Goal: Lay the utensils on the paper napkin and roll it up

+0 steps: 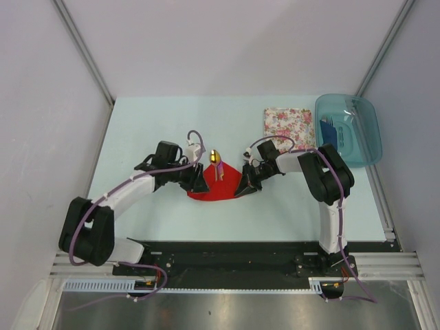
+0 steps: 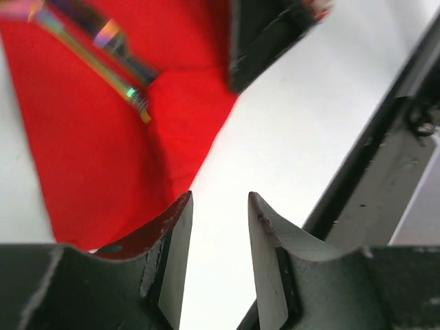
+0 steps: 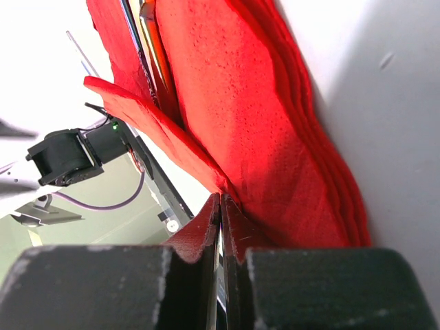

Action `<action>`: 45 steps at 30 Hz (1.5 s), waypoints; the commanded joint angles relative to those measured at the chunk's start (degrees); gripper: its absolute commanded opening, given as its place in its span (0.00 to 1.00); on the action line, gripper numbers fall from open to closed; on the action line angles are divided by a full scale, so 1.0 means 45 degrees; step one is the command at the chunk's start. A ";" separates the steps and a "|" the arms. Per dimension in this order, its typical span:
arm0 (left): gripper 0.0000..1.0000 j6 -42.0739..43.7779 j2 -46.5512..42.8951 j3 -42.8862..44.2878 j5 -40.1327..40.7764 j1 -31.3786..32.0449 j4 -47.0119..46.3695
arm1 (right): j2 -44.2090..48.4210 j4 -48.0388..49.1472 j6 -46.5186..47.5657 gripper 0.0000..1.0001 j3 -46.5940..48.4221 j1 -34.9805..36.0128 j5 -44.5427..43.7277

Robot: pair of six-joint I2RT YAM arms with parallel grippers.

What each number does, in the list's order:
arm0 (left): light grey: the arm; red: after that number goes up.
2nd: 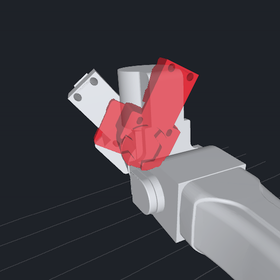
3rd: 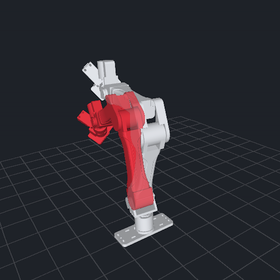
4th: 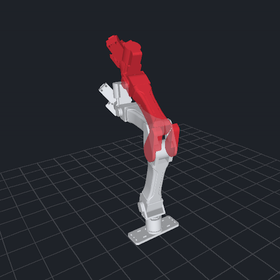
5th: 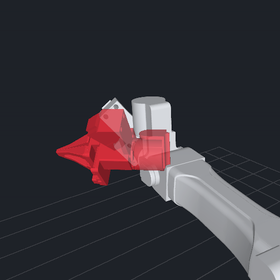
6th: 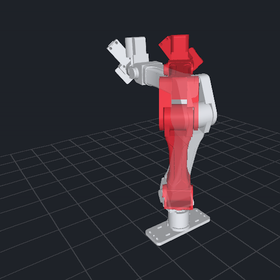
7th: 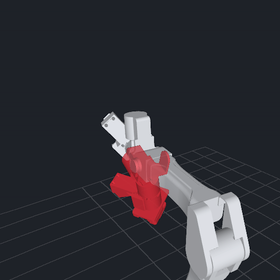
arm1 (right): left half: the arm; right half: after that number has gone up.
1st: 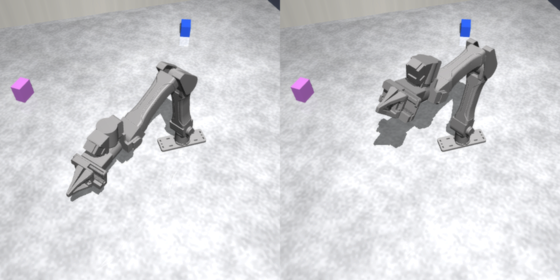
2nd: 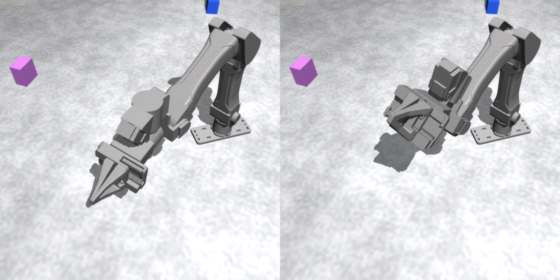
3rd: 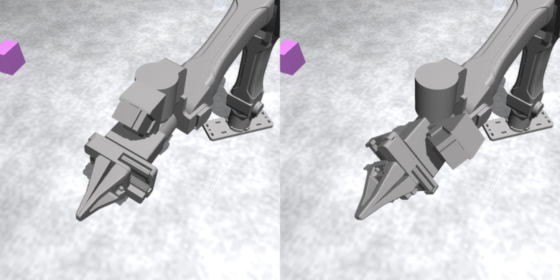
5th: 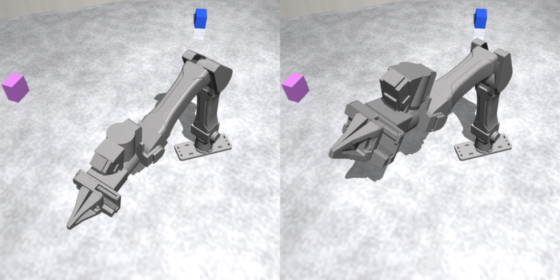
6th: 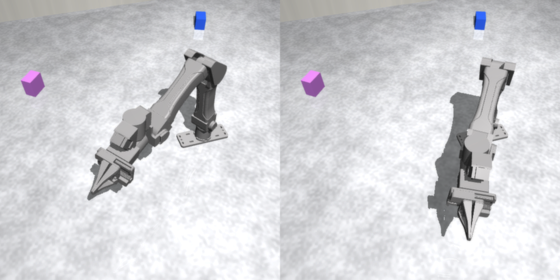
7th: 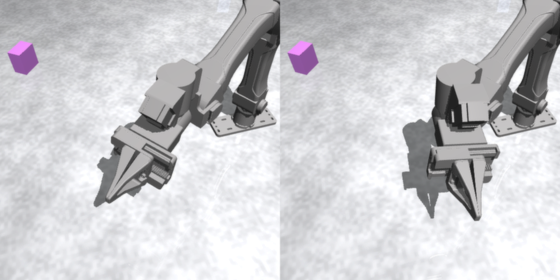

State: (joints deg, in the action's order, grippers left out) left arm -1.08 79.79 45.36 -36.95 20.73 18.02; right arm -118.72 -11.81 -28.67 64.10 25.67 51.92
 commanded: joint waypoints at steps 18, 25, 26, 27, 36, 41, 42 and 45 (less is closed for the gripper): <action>0.26 -0.1751 0.4943 0.1833 -0.1848 -0.0134 -0.1778 | 0.0697 -0.0441 0.0667 0.07 -0.0239 -0.0002 -0.1245; 0.24 -0.1713 0.5550 0.1716 -0.1828 -0.0271 -0.1876 | 0.1283 -0.0480 0.0823 0.08 0.0208 0.0349 -0.1089; 0.24 -0.1713 0.5608 0.1716 -0.1828 -0.0271 -0.1914 | 0.1361 -0.0461 0.0843 0.09 0.0268 0.0408 -0.1069; 0.24 -0.1713 0.5628 0.1697 -0.1809 -0.0271 -0.1915 | 0.1439 -0.0441 0.0881 0.09 0.0346 0.0486 -0.1069; 0.24 -0.1674 0.5570 0.1618 -0.1750 -0.0271 -0.1895 | 0.1207 -0.0285 0.0843 0.10 0.1147 0.1209 -0.1498; 0.26 -0.1732 0.5433 0.1579 -0.1770 -0.0271 -0.1974 | 0.0446 -0.0285 0.0920 0.09 0.1284 0.1229 -0.2102; 0.26 -0.1752 0.5414 0.1541 -0.1808 -0.0290 -0.1993 | 0.0347 -0.0285 0.0921 0.09 0.1342 0.1248 -0.2220; 0.26 -0.1771 0.5394 0.1501 -0.1828 -0.0291 -0.2012 | 0.0054 -0.0557 0.0998 0.09 0.1517 0.1307 -0.2494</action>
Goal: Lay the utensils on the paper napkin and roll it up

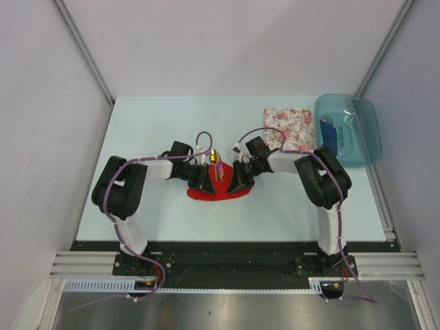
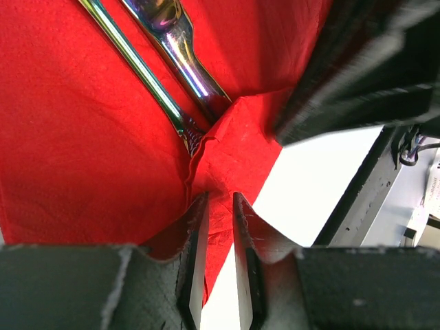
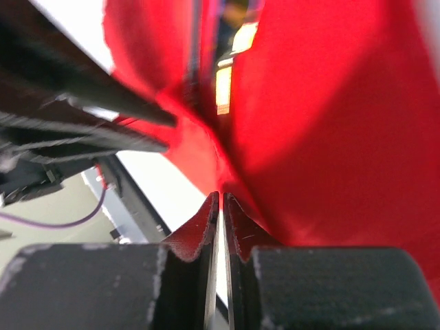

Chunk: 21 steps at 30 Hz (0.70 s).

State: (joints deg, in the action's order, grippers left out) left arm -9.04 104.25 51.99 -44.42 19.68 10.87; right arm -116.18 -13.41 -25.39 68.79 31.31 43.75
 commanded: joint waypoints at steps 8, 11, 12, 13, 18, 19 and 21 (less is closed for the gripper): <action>0.26 -0.0042 -0.0080 -0.0068 -0.0167 -0.0096 -0.0444 | 0.0679 -0.1179 0.0739 0.27 0.0981 -0.0472 -0.0602; 0.26 -0.0081 -0.0100 -0.0068 -0.0167 -0.0096 -0.0483 | 0.1441 -0.1706 0.1011 0.41 0.0982 -0.0959 -0.0677; 0.27 -0.0101 -0.0100 -0.0068 -0.0186 -0.0096 -0.0502 | 0.1617 -0.1862 0.1109 0.43 0.0943 -0.1097 -0.0814; 0.27 -0.0101 -0.0100 -0.0068 -0.0187 -0.0096 -0.0522 | 0.2005 -0.2135 0.1188 0.48 0.0865 -0.1234 -0.0951; 0.27 -0.0120 -0.0138 -0.0127 -0.0187 -0.0096 -0.0619 | 0.2751 -0.2800 0.1675 0.62 0.0163 -0.2074 -0.1751; 0.27 -0.0120 -0.0158 -0.0146 -0.0206 -0.0096 -0.0639 | 0.2809 -0.3033 0.1773 0.66 0.0104 -0.2152 -0.1888; 0.27 -0.0120 -0.0139 -0.0146 -0.0206 -0.0096 -0.0620 | 0.2791 -0.3250 0.2046 0.68 -0.0072 -0.2386 -0.2279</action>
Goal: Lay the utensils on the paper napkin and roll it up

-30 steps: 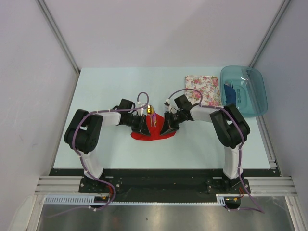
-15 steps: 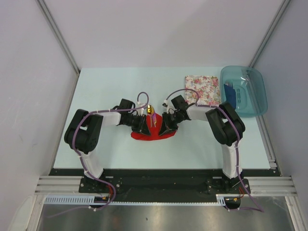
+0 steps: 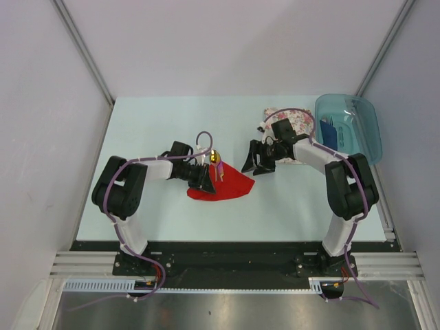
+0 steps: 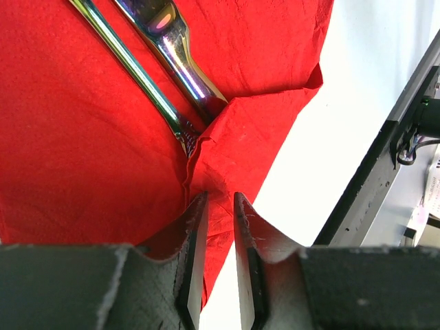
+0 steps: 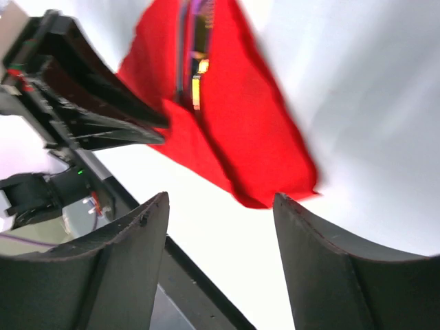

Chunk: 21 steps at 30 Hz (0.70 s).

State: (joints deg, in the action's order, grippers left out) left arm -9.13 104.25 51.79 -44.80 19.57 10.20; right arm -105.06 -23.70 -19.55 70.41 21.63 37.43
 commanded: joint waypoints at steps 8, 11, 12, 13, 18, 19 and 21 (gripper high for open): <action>0.27 -0.0140 -0.0197 -0.0142 -0.0085 -0.0072 -0.0508 | -0.0833 -0.0807 0.0829 0.65 -0.0569 -0.0451 -0.1131; 0.27 -0.0121 -0.0236 -0.0161 -0.0065 -0.0053 -0.0528 | -0.1380 -0.0631 0.0634 0.60 -0.0472 -0.0431 -0.0664; 0.27 -0.0121 -0.0236 -0.0161 -0.0104 -0.0072 -0.0508 | -0.1497 -0.0650 0.0634 0.59 -0.0413 -0.0412 -0.0488; 0.27 -0.0101 -0.0217 -0.0161 -0.0104 -0.0072 -0.0508 | -0.1711 -0.0631 0.0614 0.58 -0.0374 -0.0392 -0.0215; 0.27 -0.0160 -0.0139 -0.0142 -0.0123 -0.0072 -0.0548 | -0.2161 -0.0047 0.0263 0.52 -0.0335 -0.0275 0.0724; 0.27 -0.0160 -0.0119 -0.0122 -0.0104 -0.0072 -0.0508 | -0.2356 0.0013 0.0205 0.46 -0.0335 -0.0275 0.1015; 0.27 -0.0140 -0.0138 -0.0103 -0.0124 -0.0072 -0.0528 | -0.2493 0.0072 0.0068 0.38 -0.0257 -0.0314 0.1174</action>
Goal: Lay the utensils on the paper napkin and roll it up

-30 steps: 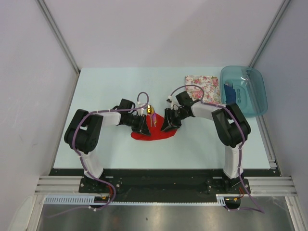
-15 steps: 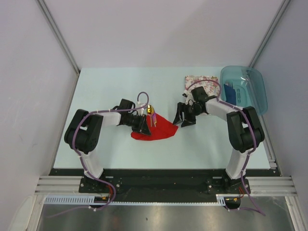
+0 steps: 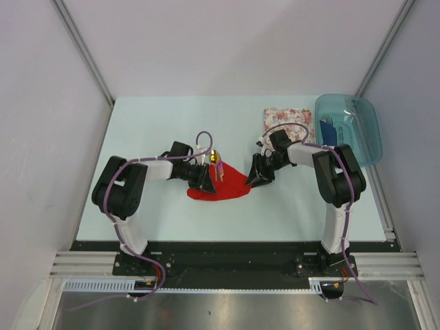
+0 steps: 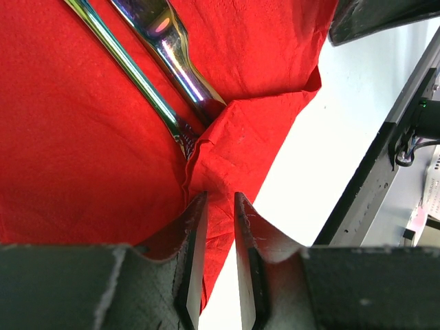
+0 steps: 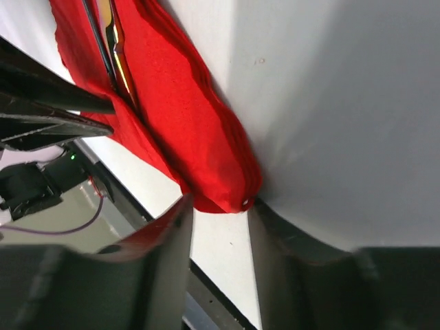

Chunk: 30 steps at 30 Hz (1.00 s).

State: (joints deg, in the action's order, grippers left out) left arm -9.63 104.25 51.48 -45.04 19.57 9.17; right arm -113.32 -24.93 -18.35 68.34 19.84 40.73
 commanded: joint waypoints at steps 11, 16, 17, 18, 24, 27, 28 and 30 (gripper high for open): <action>0.27 -0.0028 -0.0178 -0.0074 -0.0011 -0.0072 -0.0319 | 0.0610 0.0458 -0.0354 0.03 0.0244 0.0279 0.1318; 0.28 0.0030 -0.0177 -0.0093 0.0008 -0.0072 -0.0280 | 0.0690 0.0949 -0.1057 0.02 0.0555 0.1058 0.1866; 0.28 0.0030 -0.0197 -0.0093 0.0027 -0.0072 -0.0260 | 0.0631 0.1124 -0.1175 0.02 0.0614 0.1158 0.1905; 0.28 0.0011 -0.0197 -0.0113 0.0047 -0.0072 -0.0260 | 0.0515 0.1203 -0.1331 0.01 0.0654 0.1255 0.2003; 0.28 0.0011 -0.0197 -0.0093 0.0008 -0.0072 -0.0299 | -0.0032 0.2101 -0.2425 0.00 0.1258 0.2056 0.2257; 0.28 0.0011 -0.0178 -0.0074 -0.0011 -0.0072 -0.0319 | -0.0325 0.2666 -0.3069 0.00 0.1494 0.2408 0.2354; 0.28 0.0011 -0.0178 -0.0074 -0.0011 -0.0072 -0.0319 | -0.0481 0.2804 -0.3206 0.00 0.1552 0.2525 0.2355; 0.28 0.0030 -0.0197 -0.0093 -0.0031 -0.0072 -0.0299 | -0.0657 0.3175 -0.3634 0.00 0.1688 0.2740 0.2374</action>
State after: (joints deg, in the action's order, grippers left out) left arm -9.65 104.25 51.44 -45.06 19.57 9.06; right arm -114.26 -15.73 -29.56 73.23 30.55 49.74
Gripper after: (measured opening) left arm 0.278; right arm 0.011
